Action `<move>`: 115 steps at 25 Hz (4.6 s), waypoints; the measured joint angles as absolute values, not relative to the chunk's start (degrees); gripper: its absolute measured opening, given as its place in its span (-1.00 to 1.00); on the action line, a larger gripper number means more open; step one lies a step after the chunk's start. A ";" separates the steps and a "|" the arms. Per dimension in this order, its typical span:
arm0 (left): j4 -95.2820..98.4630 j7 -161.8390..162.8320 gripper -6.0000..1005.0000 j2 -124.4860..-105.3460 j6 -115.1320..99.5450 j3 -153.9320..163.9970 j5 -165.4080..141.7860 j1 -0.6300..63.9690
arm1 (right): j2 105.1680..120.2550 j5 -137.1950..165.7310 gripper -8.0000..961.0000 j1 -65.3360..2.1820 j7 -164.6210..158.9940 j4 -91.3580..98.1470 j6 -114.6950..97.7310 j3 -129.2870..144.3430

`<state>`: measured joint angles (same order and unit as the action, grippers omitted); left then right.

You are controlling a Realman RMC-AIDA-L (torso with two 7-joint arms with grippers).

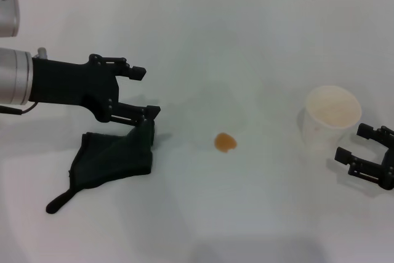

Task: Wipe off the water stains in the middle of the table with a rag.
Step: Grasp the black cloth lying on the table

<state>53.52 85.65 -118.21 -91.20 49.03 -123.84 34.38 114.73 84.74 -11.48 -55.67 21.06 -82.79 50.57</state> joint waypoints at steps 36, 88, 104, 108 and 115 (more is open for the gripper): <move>53.70 85.21 0.63 -117.44 -89.37 48.87 -121.78 34.54 | 115.00 86.34 0.79 -13.58 -70.59 52.77 -93.39 58.44; 59.92 101.24 0.60 -116.90 -97.69 53.59 -143.22 39.84 | 115.13 99.34 0.79 -16.85 -90.79 69.60 -89.13 67.78; 54.48 100.76 0.59 -118.87 -92.04 55.79 -145.16 39.49 | 115.13 98.21 0.78 -16.67 -90.60 69.11 -88.89 69.00; 52.99 100.85 0.59 -118.91 -91.64 55.77 -145.20 39.48 | 115.13 97.99 0.78 -16.64 -90.53 68.86 -88.66 69.12; 51.60 100.95 0.59 -118.91 -91.05 55.50 -145.17 38.91 | 115.14 97.94 0.78 -16.76 -90.74 68.46 -87.84 70.13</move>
